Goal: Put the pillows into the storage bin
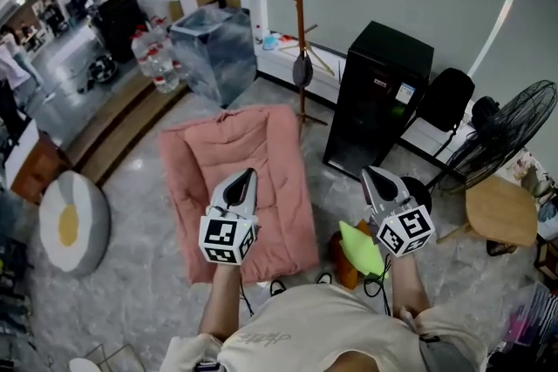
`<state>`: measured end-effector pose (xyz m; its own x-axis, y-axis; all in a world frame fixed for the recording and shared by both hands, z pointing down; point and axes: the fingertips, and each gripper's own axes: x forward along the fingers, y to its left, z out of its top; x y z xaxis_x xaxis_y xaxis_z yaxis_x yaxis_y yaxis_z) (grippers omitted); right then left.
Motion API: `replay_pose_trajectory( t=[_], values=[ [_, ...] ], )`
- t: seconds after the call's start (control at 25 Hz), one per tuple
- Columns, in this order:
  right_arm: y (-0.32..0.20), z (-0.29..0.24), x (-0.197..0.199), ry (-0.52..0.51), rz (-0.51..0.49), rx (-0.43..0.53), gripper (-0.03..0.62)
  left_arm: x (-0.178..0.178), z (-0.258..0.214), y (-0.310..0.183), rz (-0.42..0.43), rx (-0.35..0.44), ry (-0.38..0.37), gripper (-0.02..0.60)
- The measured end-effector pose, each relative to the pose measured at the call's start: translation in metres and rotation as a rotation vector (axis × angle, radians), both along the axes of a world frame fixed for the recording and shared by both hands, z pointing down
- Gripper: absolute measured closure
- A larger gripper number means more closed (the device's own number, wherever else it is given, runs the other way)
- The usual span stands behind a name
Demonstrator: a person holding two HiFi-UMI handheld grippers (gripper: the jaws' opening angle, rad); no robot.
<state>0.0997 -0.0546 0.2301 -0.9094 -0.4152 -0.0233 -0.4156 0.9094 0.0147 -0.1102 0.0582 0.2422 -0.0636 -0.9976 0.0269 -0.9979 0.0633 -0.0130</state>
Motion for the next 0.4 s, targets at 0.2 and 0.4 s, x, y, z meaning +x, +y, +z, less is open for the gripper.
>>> replay_pose_trajectory(
  t=[0.2,0.4],
  values=[
    [0.002,-0.001,-0.006,0.012,-0.008,0.011,0.593,-0.004,0.007,0.0,-0.004,-0.019,0.018,0.566],
    [0.0,-0.002,-0.012,0.013,-0.005,0.016,0.592,-0.009,0.008,0.001,-0.008,-0.019,0.016,0.566]
  ],
)
